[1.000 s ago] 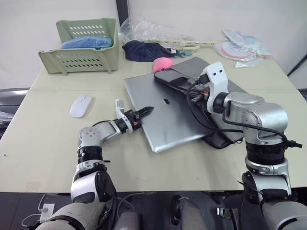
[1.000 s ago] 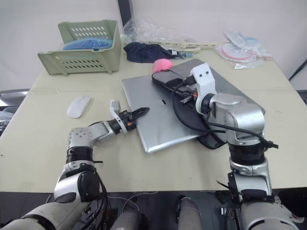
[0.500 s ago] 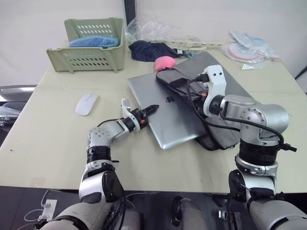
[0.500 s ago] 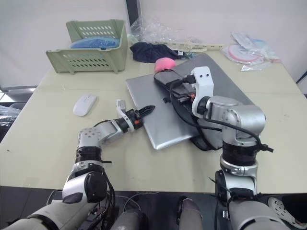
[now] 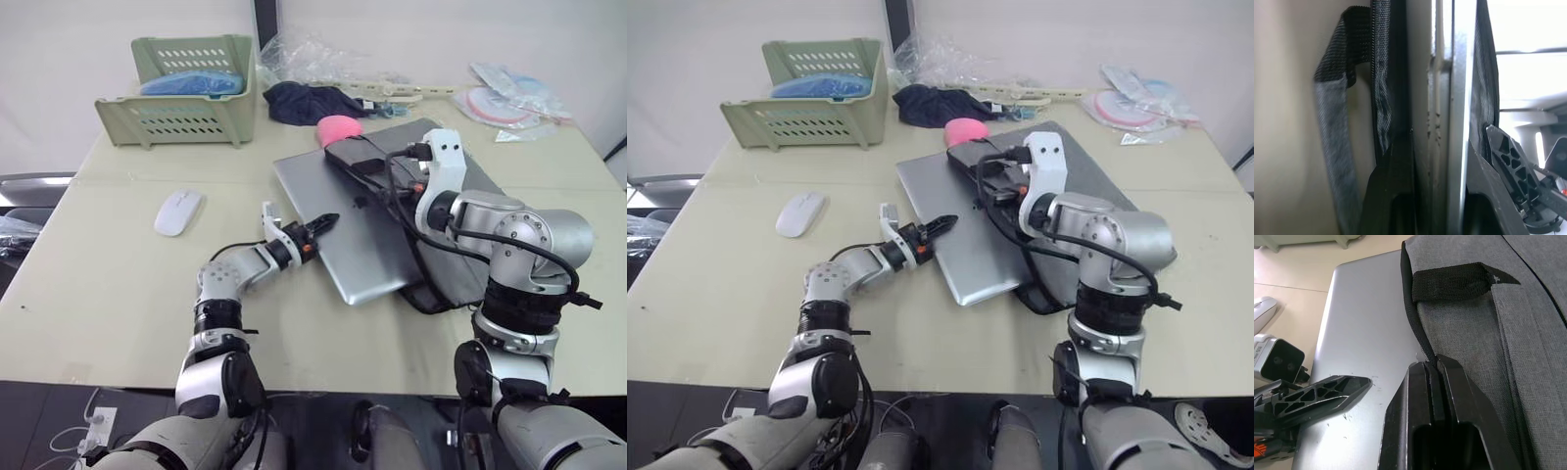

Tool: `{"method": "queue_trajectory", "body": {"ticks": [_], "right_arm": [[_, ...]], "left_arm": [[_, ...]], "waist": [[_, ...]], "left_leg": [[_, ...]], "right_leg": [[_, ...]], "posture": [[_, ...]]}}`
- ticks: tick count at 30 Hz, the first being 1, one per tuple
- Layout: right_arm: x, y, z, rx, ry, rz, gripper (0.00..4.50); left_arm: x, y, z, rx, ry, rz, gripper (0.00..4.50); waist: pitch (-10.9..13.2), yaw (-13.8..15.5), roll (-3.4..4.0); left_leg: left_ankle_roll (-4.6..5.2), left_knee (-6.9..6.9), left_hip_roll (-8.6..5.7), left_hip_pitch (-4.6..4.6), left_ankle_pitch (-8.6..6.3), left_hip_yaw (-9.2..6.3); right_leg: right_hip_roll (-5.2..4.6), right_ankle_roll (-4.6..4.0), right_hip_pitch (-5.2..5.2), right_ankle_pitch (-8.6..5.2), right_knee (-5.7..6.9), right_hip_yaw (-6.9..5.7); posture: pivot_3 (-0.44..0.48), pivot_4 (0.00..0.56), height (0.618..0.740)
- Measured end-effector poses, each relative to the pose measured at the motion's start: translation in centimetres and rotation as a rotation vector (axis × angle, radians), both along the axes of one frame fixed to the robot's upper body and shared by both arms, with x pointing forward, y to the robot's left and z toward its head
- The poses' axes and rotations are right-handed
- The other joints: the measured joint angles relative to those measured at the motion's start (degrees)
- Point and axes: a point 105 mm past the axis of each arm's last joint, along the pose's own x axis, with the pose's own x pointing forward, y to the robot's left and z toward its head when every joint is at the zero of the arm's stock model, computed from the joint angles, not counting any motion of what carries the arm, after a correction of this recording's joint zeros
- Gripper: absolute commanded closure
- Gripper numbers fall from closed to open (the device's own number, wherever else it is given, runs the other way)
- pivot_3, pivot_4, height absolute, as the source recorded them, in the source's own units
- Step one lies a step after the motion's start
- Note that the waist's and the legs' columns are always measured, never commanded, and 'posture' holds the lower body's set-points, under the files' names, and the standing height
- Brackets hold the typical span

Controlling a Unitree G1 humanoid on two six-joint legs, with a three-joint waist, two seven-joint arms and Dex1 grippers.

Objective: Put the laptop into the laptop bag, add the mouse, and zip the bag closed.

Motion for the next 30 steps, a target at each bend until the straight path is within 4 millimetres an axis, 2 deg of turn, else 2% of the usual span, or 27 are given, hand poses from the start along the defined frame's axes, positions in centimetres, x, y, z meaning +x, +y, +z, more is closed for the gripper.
{"method": "queue_trajectory", "body": {"ticks": [6,19,25,30], "right_arm": [[0.1,0.0,-0.1,0.002,0.004,0.0,4.43],[0.2,0.5,-0.3,0.026,0.02,0.001,4.43],[0.3,1.1,0.3,0.057,0.01,0.005,4.43],[0.3,1.4,0.3,0.068,0.018,0.008,4.43]], "left_arm": [[-0.5,-0.5,-0.1,0.017,0.005,-0.037,4.11],[-0.1,-1.0,-0.1,0.013,0.007,-0.013,4.11],[0.8,-2.4,0.2,0.02,0.011,0.007,4.11],[0.8,-3.5,0.2,0.032,0.008,-0.008,4.11]], "waist": [[0.0,-0.5,0.02],[0.0,-0.6,0.03],[0.0,-0.6,0.03],[0.0,-0.6,0.04]], "left_leg": [[0.0,-0.02,0.02,0.0,0.0,0.03],[0.0,-0.01,0.02,0.0,0.0,0.04],[0.0,0.0,0.02,-0.01,0.0,0.05],[0.0,-0.04,0.02,-0.02,0.0,0.06]], "right_leg": [[0.02,0.0,-0.03,0.0,0.0,0.0],[0.01,0.0,-0.04,0.0,0.0,0.0],[0.02,0.01,-0.05,0.0,-0.01,0.01],[0.02,0.01,-0.08,0.0,-0.01,-0.01]], "posture": [[0.0,0.15,0.74],[0.0,0.15,0.74],[0.0,0.15,0.74],[0.0,0.15,0.74]]}}
